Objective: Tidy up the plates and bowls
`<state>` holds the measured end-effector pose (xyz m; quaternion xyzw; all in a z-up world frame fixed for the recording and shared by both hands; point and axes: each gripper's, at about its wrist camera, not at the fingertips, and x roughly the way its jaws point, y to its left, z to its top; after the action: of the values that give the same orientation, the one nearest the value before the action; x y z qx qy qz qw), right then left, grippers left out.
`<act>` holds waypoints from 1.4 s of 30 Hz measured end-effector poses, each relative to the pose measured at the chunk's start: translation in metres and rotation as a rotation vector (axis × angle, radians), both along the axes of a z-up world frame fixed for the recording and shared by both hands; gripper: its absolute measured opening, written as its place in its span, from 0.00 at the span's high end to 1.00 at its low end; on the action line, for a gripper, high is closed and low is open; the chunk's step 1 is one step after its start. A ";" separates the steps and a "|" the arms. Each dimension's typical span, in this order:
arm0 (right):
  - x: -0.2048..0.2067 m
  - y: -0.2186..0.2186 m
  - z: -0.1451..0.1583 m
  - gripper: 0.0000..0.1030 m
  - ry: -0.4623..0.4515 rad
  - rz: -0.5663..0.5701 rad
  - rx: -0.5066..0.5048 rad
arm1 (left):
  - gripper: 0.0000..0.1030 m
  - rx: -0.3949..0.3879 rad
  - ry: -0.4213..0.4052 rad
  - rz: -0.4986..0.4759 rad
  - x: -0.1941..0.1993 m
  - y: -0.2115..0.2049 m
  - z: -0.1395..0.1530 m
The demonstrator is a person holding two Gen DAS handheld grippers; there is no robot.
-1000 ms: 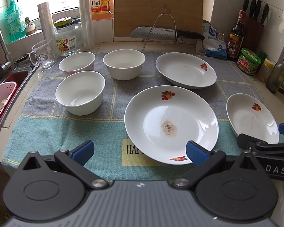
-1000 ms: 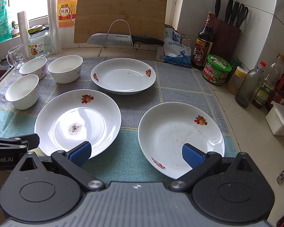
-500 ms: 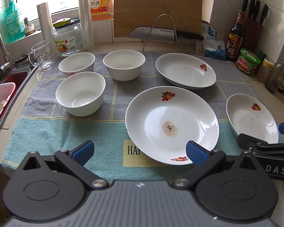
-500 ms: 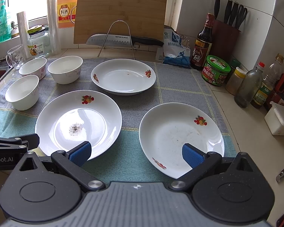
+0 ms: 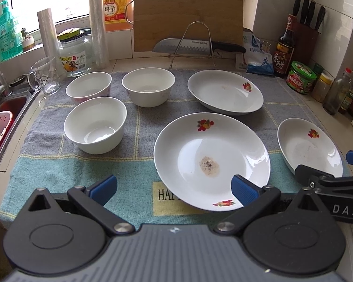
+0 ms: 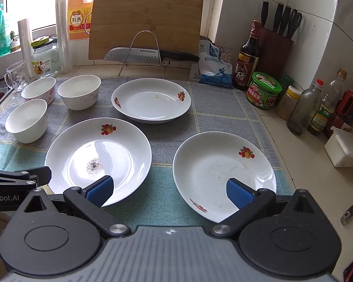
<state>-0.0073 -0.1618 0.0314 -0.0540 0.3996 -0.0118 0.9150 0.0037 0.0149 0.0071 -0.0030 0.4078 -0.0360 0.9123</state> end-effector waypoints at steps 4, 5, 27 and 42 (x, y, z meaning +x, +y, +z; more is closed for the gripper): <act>-0.002 0.005 0.002 0.00 -0.019 -0.010 -0.010 | 0.01 -0.008 -0.024 -0.043 0.003 0.005 0.002; -0.002 0.005 0.002 0.00 -0.027 -0.013 -0.012 | 0.01 -0.016 -0.034 -0.058 0.003 0.007 0.002; -0.035 -0.016 0.002 0.00 -0.085 -0.141 -0.082 | 0.01 -0.083 -0.092 -0.309 0.029 0.033 0.007; -0.033 -0.072 -0.037 0.00 -0.049 -0.108 0.016 | 0.01 -0.050 -0.123 -0.313 0.049 0.003 0.002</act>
<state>-0.0402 -0.2335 -0.0058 -0.0246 0.3796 -0.0589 0.9229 0.0523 0.0174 0.0090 0.0399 0.3455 -0.1879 0.9185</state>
